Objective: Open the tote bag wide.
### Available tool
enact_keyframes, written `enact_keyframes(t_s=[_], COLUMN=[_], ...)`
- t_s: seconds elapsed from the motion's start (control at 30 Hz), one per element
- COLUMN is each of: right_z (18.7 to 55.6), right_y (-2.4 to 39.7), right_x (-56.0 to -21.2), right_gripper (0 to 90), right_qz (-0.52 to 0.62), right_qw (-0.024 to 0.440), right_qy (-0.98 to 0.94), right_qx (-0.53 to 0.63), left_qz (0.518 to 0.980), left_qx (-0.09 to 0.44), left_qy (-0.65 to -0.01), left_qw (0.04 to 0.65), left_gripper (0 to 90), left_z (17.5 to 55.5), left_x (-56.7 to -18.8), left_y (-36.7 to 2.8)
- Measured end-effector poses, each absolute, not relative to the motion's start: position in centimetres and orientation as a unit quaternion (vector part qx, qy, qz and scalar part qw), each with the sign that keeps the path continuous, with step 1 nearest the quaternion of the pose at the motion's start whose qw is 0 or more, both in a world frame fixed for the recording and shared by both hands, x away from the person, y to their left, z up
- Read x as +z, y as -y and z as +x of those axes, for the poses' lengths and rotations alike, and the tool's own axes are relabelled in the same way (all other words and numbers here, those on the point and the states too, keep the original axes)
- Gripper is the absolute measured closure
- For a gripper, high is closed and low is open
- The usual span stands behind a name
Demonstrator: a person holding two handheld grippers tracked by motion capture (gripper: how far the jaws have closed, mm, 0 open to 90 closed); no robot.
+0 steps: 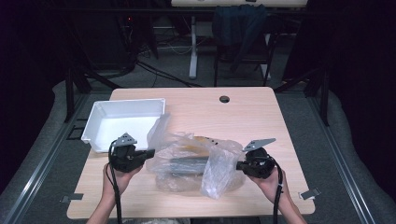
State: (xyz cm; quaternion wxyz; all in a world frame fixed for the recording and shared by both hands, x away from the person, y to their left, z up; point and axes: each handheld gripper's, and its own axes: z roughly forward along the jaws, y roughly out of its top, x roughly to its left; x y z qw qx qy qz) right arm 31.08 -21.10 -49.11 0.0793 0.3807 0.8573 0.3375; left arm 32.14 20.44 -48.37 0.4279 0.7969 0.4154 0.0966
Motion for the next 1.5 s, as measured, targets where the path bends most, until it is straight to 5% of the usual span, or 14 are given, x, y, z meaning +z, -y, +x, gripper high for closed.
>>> enact_keyframes(t_s=[1.5], right_z=[33.4], right_y=[20.6], right_x=[-52.8], right_gripper=[90.0], right_qz=[0.386], right_qw=[0.001], right_qy=[-0.895], right_qx=[0.224], left_qz=[0.868], left_qx=[-0.019], left_qy=[-0.396], left_qw=[0.298], left_gripper=[90.0], left_z=[33.5], left_x=[-53.8], left_y=[-19.3])
